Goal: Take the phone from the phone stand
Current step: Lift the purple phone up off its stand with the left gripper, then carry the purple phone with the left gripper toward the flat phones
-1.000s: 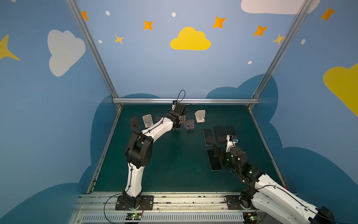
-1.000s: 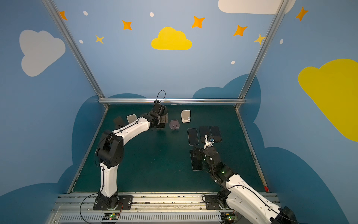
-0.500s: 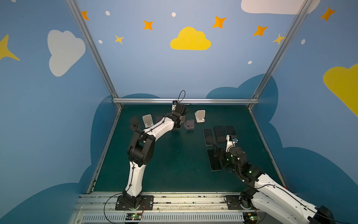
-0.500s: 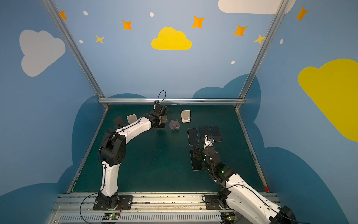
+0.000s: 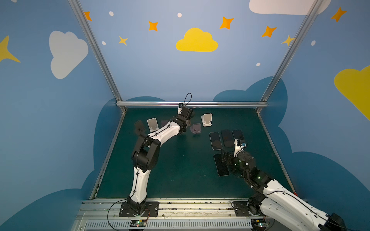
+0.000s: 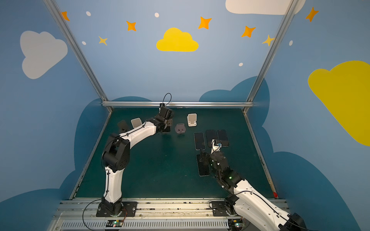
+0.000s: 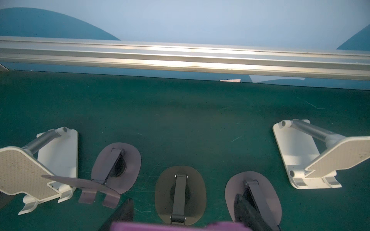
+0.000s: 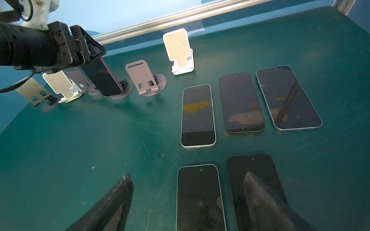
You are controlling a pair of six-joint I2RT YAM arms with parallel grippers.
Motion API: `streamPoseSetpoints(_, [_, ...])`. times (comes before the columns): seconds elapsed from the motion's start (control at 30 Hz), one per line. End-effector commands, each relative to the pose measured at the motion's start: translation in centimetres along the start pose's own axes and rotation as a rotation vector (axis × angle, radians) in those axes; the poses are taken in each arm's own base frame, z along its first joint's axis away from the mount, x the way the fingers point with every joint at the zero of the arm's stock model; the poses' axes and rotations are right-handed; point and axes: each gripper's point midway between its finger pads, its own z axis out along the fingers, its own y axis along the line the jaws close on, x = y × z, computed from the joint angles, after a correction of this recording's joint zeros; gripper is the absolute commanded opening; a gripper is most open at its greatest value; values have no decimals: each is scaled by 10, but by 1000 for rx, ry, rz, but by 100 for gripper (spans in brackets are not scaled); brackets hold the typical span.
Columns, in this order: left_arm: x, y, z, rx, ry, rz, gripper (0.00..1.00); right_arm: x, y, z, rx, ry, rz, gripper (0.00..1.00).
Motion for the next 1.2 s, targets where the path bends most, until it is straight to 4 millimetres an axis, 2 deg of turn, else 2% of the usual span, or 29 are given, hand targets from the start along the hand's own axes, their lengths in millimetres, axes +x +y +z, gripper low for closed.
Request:
streamPoseSetpoints(0.0, [-20, 1, -18, 20, -51, -10, 69, -2, -2, -1, 3, -17, 14, 87])
streamPoseSetpoints(0.43, [-45, -9, -65, 78, -110, 22, 69, -2, -13, -5, 49, -35, 50, 87])
streamPoseSetpoints(0.67, [-53, -18, -111, 135, -131, 31, 68, 0, -21, -6, 80, -53, 60, 87])
streamPoseSetpoints(0.8, [-45, -29, -144, 206, -119, 62, 68, 1, -25, -6, 98, -57, 69, 87])
streamPoseSetpoints(0.9, [-30, -36, -165, 237, -104, 58, 68, 0, -27, -7, 107, -64, 80, 87])
streamPoseSetpoints(1.03, [-4, -53, -189, 294, -76, 60, 68, -1, -31, -11, 120, -80, 93, 87])
streamPoseSetpoints(1.17, [23, -73, -204, 350, -12, 45, 68, -3, -34, -14, 119, -109, 114, 87])
